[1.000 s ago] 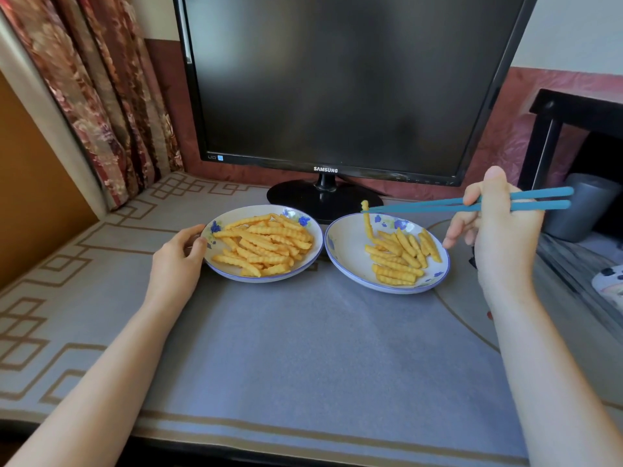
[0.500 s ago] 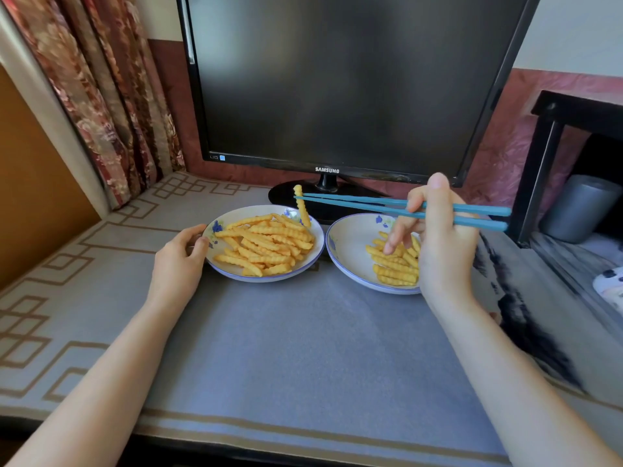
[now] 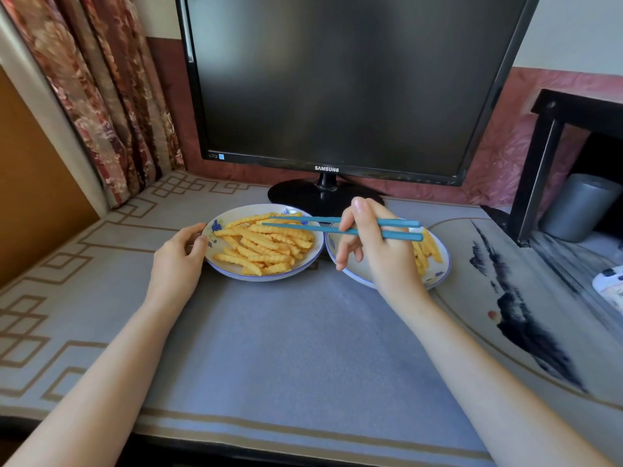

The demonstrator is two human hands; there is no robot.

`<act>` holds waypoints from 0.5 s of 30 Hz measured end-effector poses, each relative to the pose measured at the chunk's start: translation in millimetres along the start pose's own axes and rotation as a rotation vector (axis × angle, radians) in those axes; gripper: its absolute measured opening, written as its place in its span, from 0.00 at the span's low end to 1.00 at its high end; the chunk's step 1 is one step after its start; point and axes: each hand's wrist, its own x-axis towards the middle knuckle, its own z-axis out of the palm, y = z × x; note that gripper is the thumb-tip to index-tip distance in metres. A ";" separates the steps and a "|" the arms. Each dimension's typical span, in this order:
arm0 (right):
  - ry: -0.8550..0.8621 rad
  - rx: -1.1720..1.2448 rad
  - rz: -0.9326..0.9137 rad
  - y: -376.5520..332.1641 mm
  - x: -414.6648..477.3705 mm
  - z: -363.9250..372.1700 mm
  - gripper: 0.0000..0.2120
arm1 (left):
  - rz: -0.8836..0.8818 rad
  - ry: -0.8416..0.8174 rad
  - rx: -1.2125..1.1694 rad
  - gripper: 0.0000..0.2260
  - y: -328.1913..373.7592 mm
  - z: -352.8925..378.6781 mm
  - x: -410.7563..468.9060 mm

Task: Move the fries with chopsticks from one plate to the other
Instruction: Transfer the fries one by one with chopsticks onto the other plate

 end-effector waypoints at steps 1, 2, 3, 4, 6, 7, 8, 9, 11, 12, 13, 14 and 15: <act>0.022 0.000 -0.003 -1.6 0.5 -2.3 0.17 | 0.000 -0.002 0.000 0.14 -0.2 0.2 0.5; 0.050 -0.002 -0.005 -3.5 1.2 -5.3 0.17 | 0.000 -0.004 0.000 0.14 -0.3 0.3 0.9; 0.085 -0.003 -0.003 -5.5 2.2 -9.0 0.17 | 0.000 -0.006 0.001 0.14 -0.3 0.4 0.8; 0.126 0.000 0.000 -7.5 3.5 -13.9 0.17 | 0.000 -0.008 0.002 0.14 -0.1 0.3 0.5; 0.214 0.003 -0.006 -12.9 7.1 -26.1 0.17 | 0.000 -0.007 0.002 0.15 0.2 0.0 -0.1; 0.257 0.000 -0.010 -15.9 9.0 -33.5 0.17 | 0.001 -0.005 0.003 0.15 0.3 -0.2 -0.4; 0.297 -0.003 -0.010 -18.9 11.0 -41.7 0.17 | 0.002 -0.003 0.004 0.15 0.3 -0.3 -0.4; 0.329 -0.011 -0.006 -21.0 12.5 -50.8 0.17 | 0.000 -0.001 0.005 0.15 0.4 -0.4 -0.4; 0.366 -0.066 0.010 -22.3 13.9 -69.1 0.17 | -0.008 -0.002 0.001 0.14 0.4 -0.1 0.0; 0.373 -0.106 0.017 -21.4 13.8 -77.3 0.17 | -0.011 -0.004 -0.002 0.14 0.4 0.1 0.0; 0.379 -0.146 0.022 -19.7 13.9 -84.8 0.17 | -0.012 -0.004 -0.003 0.14 0.7 0.3 -0.2; 0.386 -0.182 0.028 -18.0 14.0 -91.7 0.18 | -0.016 -0.005 -0.004 0.14 0.8 0.4 -0.1; 0.395 -0.213 0.036 -16.7 14.6 -97.6 0.18 | -0.019 -0.006 -0.004 0.14 1.1 0.5 -0.3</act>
